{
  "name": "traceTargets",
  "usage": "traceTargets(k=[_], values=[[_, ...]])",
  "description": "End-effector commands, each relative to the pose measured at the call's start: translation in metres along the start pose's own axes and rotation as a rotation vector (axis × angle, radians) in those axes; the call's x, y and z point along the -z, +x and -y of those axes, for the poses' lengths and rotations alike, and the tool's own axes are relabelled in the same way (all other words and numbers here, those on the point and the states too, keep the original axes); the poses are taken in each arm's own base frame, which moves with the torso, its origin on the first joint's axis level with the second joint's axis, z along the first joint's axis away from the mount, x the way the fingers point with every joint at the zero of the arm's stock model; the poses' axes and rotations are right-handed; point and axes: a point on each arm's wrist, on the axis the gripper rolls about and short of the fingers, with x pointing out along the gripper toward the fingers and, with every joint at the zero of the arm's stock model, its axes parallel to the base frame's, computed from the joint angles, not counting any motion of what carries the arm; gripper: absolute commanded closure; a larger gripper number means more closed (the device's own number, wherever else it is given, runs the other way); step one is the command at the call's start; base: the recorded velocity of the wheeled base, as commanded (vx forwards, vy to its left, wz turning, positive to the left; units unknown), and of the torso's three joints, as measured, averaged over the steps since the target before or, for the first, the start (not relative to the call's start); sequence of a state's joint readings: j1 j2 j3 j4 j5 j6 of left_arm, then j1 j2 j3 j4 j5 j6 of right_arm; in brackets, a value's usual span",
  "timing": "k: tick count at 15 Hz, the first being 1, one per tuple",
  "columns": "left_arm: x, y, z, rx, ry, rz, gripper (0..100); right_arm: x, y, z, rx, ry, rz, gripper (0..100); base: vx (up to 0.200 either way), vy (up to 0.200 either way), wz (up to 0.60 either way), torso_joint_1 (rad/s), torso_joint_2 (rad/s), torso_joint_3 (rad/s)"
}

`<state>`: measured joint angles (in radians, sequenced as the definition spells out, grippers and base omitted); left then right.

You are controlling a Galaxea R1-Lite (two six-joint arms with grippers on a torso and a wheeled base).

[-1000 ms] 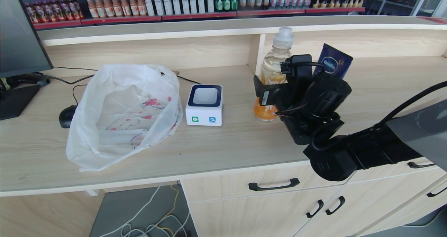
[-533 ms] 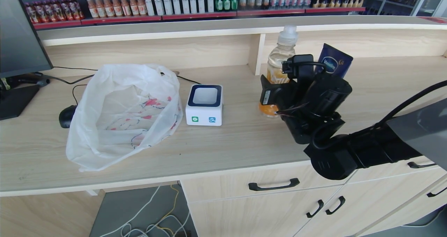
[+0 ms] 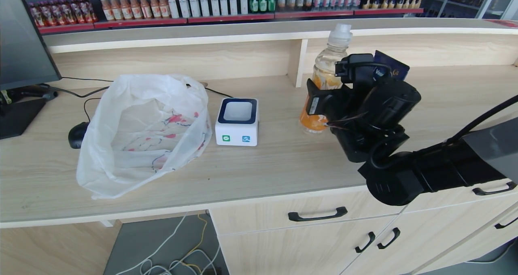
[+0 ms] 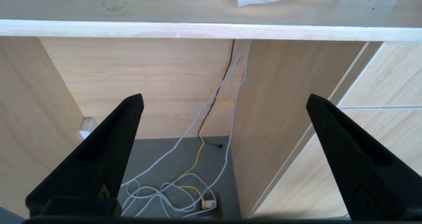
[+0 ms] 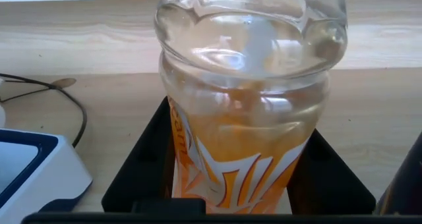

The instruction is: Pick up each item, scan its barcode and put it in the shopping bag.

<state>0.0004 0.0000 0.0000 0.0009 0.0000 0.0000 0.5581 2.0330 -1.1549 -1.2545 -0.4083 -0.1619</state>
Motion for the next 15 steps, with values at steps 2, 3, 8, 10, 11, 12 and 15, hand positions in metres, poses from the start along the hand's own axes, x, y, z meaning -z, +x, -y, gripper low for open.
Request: traceTargets(k=[2,3,8,10,11,12,15], values=[[0.0,0.0,0.0,0.0,0.0,-0.001,0,-0.019,-0.003,0.004,0.005,0.019,0.04,100,0.0,0.0,0.0,0.0,0.0,0.0],[0.0,0.0,0.0,-0.001,0.0,0.001,0,-0.024,-0.004,0.005,0.006,0.022,0.051,100,0.0,0.0,0.0,0.0,0.0,0.0],[0.0,0.0,0.0,-0.001,0.0,-0.001,0,-0.053,-0.017,-0.004,-0.028,0.064,0.107,100,0.0,0.0,0.0,0.0,0.0,0.0],[0.0,0.0,0.0,0.0,0.0,0.001,0,-0.057,-0.02,-0.008,-0.037,0.078,0.133,100,0.0,0.0,0.0,0.0,0.0,0.0],[0.0,0.0,0.0,-0.001,0.0,0.001,0,-0.071,-0.03,-0.013,-0.058,0.091,0.159,100,0.0,0.0,0.0,0.0,0.0,0.0],[0.0,0.0,0.0,-0.001,0.0,-0.001,0,-0.074,-0.035,-0.015,-0.068,0.092,0.16,100,0.0,0.0,0.0,0.0,0.0,0.0],[0.0,0.0,0.0,-0.001,0.0,-0.001,0,-0.073,-0.06,-0.016,-0.107,0.091,0.139,100,0.0,0.0,0.0,0.0,0.0,0.0]])
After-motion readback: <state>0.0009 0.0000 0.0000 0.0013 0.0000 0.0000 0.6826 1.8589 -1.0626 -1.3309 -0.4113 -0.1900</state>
